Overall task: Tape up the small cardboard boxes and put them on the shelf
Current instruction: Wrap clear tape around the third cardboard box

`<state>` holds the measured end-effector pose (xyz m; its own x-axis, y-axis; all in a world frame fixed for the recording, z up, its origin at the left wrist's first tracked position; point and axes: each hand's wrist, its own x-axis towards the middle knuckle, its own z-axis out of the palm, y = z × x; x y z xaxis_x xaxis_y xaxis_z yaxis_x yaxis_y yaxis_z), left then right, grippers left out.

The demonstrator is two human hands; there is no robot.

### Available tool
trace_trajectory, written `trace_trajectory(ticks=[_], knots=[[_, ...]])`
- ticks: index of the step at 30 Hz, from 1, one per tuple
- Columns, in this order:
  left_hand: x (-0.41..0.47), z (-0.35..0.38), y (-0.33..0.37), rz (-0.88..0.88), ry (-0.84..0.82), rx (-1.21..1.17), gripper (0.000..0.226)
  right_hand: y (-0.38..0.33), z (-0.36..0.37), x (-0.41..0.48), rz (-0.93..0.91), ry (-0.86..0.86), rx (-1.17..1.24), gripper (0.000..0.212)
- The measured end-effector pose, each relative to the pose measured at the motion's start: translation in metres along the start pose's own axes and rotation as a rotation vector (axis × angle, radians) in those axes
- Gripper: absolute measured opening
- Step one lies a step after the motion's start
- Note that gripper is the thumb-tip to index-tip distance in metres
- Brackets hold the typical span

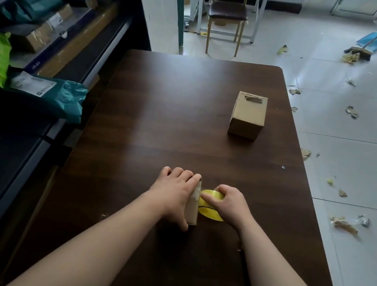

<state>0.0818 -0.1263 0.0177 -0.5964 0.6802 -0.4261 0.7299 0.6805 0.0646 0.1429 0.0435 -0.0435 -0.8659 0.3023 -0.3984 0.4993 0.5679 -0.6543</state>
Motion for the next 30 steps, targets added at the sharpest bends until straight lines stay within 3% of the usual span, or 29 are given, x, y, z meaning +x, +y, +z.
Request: trace_trajectory(ticks=[3, 7, 11, 14, 23, 30], knots=[[0.004, -0.001, 0.001, -0.003, 0.006, -0.055, 0.124, 0.016, -0.006, -0.005, 0.017, -0.001, 0.203, 0.030], [-0.002, 0.000, -0.008, -0.005, 0.109, -0.319, 0.126, 0.015, -0.037, -0.018, -0.002, 0.084, 0.456, 0.036], [-0.008, 0.020, -0.014, -0.012, 0.178, -0.707, 0.125, 0.000, -0.067, -0.021, -0.076, 0.068, 0.479, 0.036], [-0.012, 0.037, -0.018, -0.039, 0.197, -0.836, 0.124, -0.010, -0.068, -0.020, -0.108, 0.033, 0.403, 0.044], [-0.024, 0.056, -0.039, -0.119, 0.102, -0.836, 0.124, -0.021, -0.052, -0.008, -0.054, 0.030, 0.170, 0.044], [-0.029, 0.076, -0.058, -0.251, 0.021, -0.782, 0.128, -0.040, -0.042, -0.010, -0.100, -0.109, 0.110, 0.045]])
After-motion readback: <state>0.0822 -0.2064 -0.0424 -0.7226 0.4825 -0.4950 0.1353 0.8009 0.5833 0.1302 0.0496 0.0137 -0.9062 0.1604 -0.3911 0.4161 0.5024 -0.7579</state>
